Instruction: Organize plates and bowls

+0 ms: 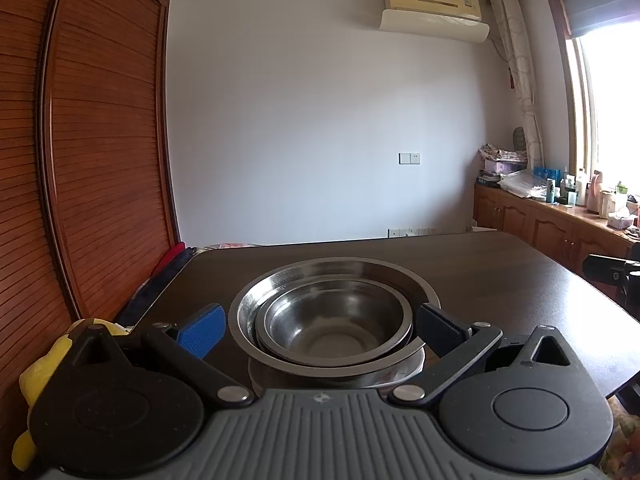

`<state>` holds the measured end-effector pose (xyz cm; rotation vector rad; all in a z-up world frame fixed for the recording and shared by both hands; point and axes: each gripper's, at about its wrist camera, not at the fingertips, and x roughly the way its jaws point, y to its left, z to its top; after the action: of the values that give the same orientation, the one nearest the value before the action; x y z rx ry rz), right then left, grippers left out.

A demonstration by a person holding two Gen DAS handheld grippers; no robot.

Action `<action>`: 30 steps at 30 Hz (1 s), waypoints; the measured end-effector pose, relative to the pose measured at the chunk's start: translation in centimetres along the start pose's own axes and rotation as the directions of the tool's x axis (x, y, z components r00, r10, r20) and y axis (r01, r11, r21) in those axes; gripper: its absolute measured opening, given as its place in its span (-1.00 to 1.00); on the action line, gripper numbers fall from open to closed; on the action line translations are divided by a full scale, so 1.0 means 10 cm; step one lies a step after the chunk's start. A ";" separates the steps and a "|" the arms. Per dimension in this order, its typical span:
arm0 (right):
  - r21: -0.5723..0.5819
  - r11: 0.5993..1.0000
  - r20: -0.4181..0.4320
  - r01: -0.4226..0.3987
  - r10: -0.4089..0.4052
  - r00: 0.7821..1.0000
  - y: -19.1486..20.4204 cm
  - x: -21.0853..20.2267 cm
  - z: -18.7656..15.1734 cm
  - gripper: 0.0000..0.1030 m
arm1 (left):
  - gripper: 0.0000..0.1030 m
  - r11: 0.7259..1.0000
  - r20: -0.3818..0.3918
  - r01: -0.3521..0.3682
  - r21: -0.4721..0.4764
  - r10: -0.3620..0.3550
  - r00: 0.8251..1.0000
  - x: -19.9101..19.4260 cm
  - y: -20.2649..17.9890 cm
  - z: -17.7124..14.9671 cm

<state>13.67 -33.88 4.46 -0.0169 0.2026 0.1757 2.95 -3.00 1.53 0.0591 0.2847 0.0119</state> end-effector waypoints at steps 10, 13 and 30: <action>0.001 1.000 0.000 0.002 -0.002 1.000 -0.01 0.02 -0.03 1.00 | 1.00 1.000 0.000 -0.004 -0.001 0.004 1.000 -0.01 0.01 -0.01; 0.001 1.000 0.001 0.001 -0.001 1.000 -0.01 0.02 -0.03 1.00 | 1.00 1.000 0.000 -0.006 -0.002 0.006 1.000 -0.02 0.01 -0.01; -0.001 1.000 -0.001 0.001 -0.001 1.000 -0.02 0.01 -0.05 1.00 | 1.00 1.000 -0.001 -0.007 -0.003 0.007 1.000 -0.03 0.02 -0.01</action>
<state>13.73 -34.05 3.98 -0.0181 0.2036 0.1750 2.68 -2.78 1.55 0.0566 0.2858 0.0192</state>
